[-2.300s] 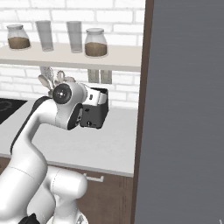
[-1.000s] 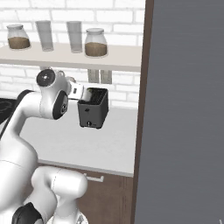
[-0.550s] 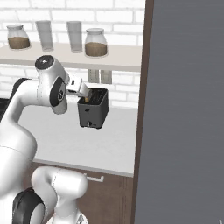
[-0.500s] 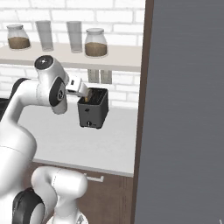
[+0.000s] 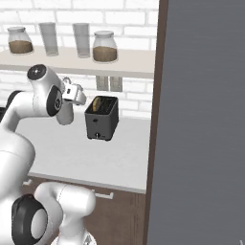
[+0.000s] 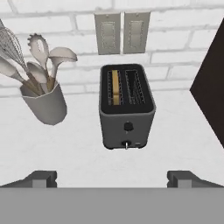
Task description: Start the toaster. Once the lever pops up, take the bread to the plate on the dining counter.
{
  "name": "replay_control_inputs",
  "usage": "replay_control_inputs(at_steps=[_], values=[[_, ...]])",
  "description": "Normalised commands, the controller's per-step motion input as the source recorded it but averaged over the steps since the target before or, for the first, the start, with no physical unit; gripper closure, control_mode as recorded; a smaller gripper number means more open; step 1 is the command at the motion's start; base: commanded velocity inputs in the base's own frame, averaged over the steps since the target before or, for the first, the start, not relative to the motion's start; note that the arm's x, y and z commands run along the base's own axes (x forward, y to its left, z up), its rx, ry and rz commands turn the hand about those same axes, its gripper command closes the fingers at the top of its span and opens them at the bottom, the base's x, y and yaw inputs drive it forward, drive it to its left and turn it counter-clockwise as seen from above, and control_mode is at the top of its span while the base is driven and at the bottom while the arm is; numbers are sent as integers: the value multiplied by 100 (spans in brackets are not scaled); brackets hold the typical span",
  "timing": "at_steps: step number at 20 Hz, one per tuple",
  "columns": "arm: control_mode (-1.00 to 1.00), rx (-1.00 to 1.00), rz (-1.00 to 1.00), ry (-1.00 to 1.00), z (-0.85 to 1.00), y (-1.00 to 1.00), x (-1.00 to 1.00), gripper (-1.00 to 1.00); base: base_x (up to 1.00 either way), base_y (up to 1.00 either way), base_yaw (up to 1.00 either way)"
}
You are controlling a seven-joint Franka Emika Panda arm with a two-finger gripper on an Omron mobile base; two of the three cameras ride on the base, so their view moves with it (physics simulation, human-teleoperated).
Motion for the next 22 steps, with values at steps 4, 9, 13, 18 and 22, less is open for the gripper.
replay_control_inputs(at_steps=[4, 9, 13, 18, 22], values=[[-100, -5, 0, -11, -30, 2, 53, -100, 0, 0, 0], [-100, -1, -1, 0, -21, -18, 61, -100, 0, 0, 0], [-100, 0, 0, 0, -11, -7, 51, -100, 0, 0, 0], [-100, -1, 0, 1, -6, 0, 42, -100, 0, 0, 0], [-100, -1, 0, 0, -32, 0, 22, -100, 0, 0, 0]])
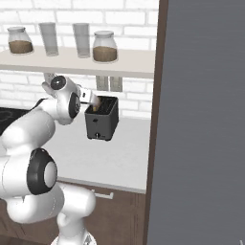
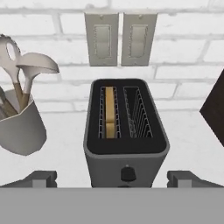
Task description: Start the toaster. Once the lever pops up, take the bread to the plate on the dining counter.
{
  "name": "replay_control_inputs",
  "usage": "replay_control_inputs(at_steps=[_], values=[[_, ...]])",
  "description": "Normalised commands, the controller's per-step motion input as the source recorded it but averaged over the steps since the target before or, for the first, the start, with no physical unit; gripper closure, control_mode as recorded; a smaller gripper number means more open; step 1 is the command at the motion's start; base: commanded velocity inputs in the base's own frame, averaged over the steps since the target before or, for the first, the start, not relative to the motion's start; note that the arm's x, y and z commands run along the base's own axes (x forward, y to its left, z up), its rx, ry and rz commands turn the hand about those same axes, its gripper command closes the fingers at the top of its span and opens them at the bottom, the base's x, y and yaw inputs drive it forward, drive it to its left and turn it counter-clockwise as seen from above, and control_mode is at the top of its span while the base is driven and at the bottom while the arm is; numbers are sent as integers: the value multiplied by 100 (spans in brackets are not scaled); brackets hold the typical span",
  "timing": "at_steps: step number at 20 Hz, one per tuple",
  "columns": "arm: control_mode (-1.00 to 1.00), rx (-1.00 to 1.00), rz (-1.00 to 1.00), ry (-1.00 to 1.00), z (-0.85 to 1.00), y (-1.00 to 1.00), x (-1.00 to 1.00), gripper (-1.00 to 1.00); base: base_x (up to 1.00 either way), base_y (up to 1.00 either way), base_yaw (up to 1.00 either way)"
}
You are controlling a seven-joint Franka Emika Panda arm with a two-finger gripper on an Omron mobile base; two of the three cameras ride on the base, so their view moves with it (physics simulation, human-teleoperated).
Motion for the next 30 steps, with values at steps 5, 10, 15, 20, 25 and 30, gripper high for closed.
replay_control_inputs(at_steps=[5, 10, 15, 20, 25, 30], values=[[-100, -1, 0, 3, -33, 0, 15, -100, 0, 0, 0], [-100, 0, 0, 3, -8, -1, 19, -100, 0, 0, 0], [-100, 0, 0, 4, -6, -8, 25, -100, 0, 0, 0], [-100, 0, 0, 1, -5, -2, 22, -100, 0, 0, 0], [-100, 0, 0, 0, -10, 0, 20, -100, 0, 0, 0], [-100, -3, 0, 0, -23, 0, 22, -100, 0, 0, 0]])
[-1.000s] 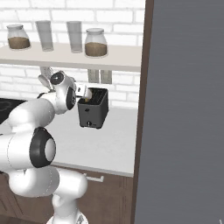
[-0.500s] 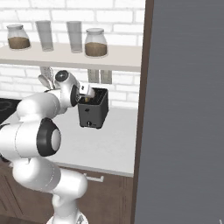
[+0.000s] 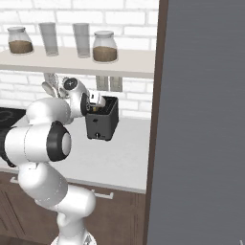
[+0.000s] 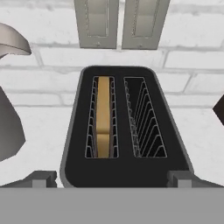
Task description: Start the toaster. Once the lever pops up, take the bread to the plate on the dining counter.
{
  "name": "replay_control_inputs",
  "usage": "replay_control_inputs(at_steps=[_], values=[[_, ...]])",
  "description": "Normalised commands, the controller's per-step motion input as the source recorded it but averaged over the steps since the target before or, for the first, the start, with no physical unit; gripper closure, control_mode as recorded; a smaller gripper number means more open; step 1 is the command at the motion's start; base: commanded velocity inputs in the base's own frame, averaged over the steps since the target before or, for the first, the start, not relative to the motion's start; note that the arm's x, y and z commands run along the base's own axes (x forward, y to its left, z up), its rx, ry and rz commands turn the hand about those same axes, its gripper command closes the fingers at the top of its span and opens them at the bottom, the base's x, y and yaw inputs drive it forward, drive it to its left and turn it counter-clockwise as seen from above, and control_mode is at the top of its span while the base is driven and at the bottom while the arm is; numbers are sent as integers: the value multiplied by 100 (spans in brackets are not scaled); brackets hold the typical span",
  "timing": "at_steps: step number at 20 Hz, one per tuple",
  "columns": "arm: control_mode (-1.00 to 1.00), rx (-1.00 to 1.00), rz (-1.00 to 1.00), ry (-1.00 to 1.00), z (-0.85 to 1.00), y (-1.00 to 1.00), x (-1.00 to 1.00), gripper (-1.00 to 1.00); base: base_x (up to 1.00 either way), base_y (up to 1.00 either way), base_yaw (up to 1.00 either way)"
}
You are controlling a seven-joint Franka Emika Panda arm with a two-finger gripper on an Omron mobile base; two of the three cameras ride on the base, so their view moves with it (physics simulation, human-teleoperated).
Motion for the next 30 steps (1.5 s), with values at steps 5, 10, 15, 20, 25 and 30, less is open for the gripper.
replay_control_inputs(at_steps=[5, 10, 15, 20, 25, 30], values=[[-100, -1, 0, 0, -11, 0, 24, -100, 0, 0, 0], [-100, 0, 0, 0, 0, 1, 18, -100, 0, 0, 0], [-100, 0, 0, 1, -7, 1, 14, -100, 0, 0, 0], [-100, 0, 0, 6, 0, 10, 11, -100, 0, 0, 0], [-100, 0, 0, 4, -9, 11, 10, -100, 0, 0, 0], [-100, 0, 0, 0, -10, 1, 16, -100, 0, 0, 0]])
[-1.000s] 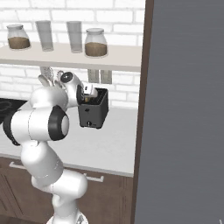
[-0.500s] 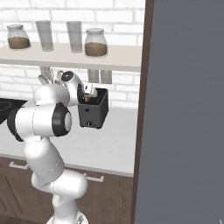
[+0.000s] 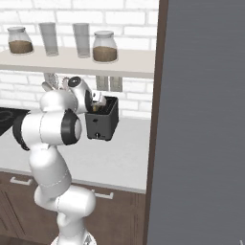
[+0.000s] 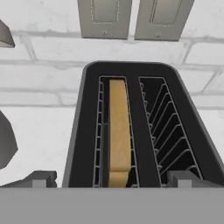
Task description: Start the toaster. Once the lever pops up, take the bread to the plate on the dining counter.
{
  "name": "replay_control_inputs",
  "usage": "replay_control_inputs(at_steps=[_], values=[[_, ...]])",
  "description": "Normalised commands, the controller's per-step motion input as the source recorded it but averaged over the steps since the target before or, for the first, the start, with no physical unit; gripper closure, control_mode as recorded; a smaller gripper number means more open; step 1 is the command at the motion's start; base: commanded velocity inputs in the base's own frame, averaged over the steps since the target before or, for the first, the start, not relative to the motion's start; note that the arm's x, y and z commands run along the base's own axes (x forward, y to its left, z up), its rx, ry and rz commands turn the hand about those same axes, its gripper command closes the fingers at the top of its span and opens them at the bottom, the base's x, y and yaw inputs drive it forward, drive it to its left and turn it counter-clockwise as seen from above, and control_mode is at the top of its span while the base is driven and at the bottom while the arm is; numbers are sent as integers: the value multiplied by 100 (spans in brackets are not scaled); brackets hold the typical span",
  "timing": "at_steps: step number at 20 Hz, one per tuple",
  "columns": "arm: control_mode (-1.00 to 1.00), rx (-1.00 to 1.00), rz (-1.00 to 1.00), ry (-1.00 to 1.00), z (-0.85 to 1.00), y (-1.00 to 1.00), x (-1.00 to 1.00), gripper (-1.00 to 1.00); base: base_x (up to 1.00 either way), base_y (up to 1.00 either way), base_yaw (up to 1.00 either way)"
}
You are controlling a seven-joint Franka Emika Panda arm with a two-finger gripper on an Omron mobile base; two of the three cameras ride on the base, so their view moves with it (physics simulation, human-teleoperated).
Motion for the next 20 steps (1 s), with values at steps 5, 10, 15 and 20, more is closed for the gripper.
replay_control_inputs(at_steps=[5, 10, 15, 20], values=[[-100, 0, 0, 0, -6, -1, 14, -100, 0, 0, 0], [-100, 0, 0, 0, -3, 0, 11, -100, 0, 0, 0], [-100, 0, 0, 0, -19, 0, 5, -100, 0, 0, 0], [-100, 0, 0, 0, -11, -1, 3, -100, 0, 0, 0]])
